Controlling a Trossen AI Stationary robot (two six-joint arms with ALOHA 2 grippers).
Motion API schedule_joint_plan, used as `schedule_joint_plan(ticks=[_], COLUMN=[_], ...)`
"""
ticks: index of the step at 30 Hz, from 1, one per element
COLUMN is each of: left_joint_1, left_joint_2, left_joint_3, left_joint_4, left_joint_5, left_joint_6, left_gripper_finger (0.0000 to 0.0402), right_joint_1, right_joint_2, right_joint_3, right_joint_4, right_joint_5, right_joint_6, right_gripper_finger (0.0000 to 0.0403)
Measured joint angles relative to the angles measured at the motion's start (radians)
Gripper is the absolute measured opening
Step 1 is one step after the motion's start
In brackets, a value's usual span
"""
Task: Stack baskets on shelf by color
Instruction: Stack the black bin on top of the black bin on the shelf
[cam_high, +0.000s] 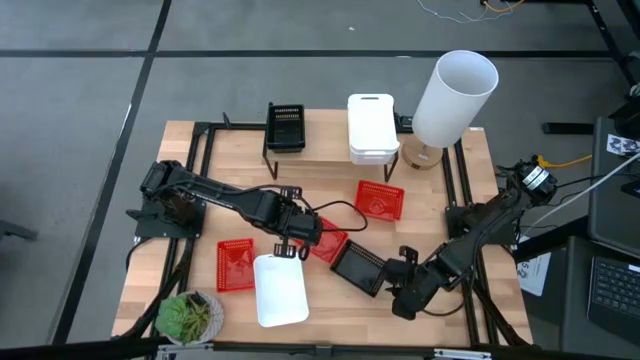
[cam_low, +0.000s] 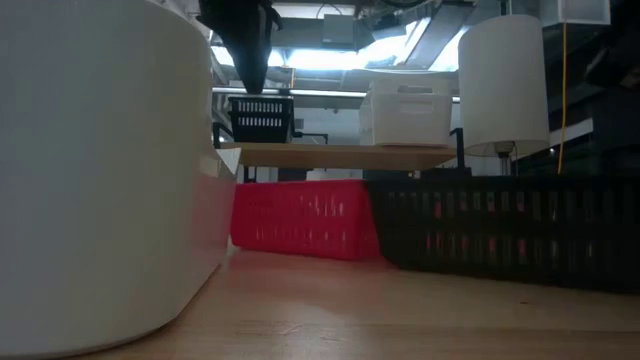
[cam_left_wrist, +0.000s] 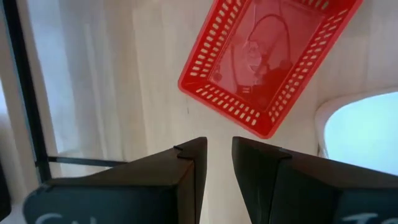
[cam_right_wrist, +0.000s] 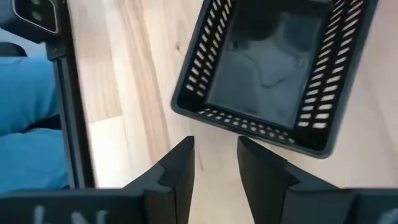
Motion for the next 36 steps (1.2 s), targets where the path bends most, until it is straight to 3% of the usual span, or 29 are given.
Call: schedule_joint_plan(ticks=[6,9,15,19,26,32,36], left_joint_1=[-0.016,-0.029,-0.051,-0.052,-0.052,-0.052,-0.056], left_joint_2=[0.0,0.0,0.0,0.0,0.0,0.0,0.0], left_joint_3=[0.0,0.0,0.0,0.0,0.0,0.0,0.0], left_joint_4=[0.093,0.115,0.116,0.117,0.121,0.123,0.126], left_joint_5=[0.025,0.055,0.054,0.054,0.054,0.053,0.053], left_joint_6=[-0.005,-0.007,-0.034,-0.038,-0.053,-0.053,-0.058], left_gripper_finger=[0.0069,0.0069,0.0069,0.0069,0.0069,0.0069,0.0069], right_joint_1=[0.0,-0.01,-0.036,-0.078,-0.12,-0.122,-0.121], right_joint_2=[0.0,0.0,0.0,0.011,0.063,0.024,0.0], right_joint_3=[0.006,0.006,0.006,0.006,0.006,0.007,0.007], right_joint_4=[-0.11,-0.251,-0.438,-0.366,-0.02,0.153,0.1], right_joint_5=[0.001,0.024,0.207,0.195,-0.048,-0.087,0.004], right_joint_6=[-0.027,0.086,0.288,0.23,-0.055,-0.298,-0.251], right_gripper_finger=[0.0121,0.0121,0.0121,0.0121,0.0121,0.0121,0.0121])
